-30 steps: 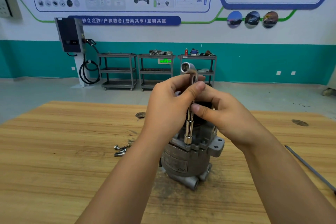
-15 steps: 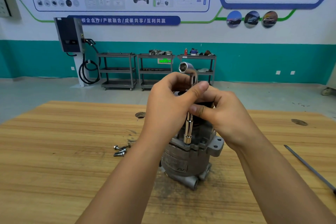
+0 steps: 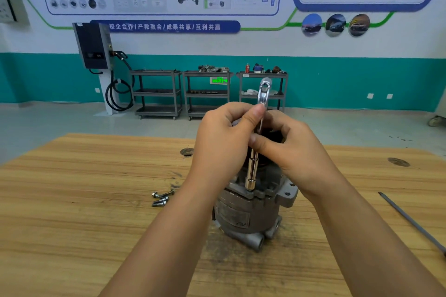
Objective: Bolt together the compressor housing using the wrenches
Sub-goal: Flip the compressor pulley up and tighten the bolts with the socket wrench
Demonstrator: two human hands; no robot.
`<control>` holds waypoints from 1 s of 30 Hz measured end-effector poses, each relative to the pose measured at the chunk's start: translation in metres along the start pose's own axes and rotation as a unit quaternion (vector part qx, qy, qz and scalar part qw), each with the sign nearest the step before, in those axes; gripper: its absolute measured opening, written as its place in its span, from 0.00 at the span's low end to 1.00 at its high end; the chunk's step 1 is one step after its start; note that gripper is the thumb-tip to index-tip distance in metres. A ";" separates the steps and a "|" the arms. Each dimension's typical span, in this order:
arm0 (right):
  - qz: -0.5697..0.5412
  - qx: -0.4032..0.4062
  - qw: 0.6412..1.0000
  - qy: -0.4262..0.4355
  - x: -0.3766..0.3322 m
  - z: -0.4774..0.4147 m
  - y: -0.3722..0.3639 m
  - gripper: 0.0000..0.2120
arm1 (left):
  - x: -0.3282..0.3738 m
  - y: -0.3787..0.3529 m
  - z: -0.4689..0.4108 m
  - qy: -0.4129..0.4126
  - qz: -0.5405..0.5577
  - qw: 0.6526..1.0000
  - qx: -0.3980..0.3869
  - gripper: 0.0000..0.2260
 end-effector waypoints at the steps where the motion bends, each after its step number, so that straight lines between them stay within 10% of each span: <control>1: 0.002 -0.021 1.000 0.002 0.001 -0.001 0.002 0.08 | 0.000 0.000 -0.001 0.001 0.000 1.000 -0.005 0.08; 7: -0.070 -0.105 0.992 0.006 0.002 0.000 0.014 0.12 | 0.000 -0.002 -0.001 0.007 0.030 0.999 -0.026 0.09; 30: -0.014 0.009 1.000 0.008 0.003 -0.001 0.001 0.12 | 0.000 0.001 0.001 -0.016 0.035 0.999 0.020 0.07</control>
Point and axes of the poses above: each hand's wrist, its own z-axis away from the middle knuckle, its own y-axis out of the back of the hand, x = y × z, the point moved 2 cm from there along -z, towards the middle knuckle, and after that the axes turned 4 degrees about -y, right-handed, at the moved point
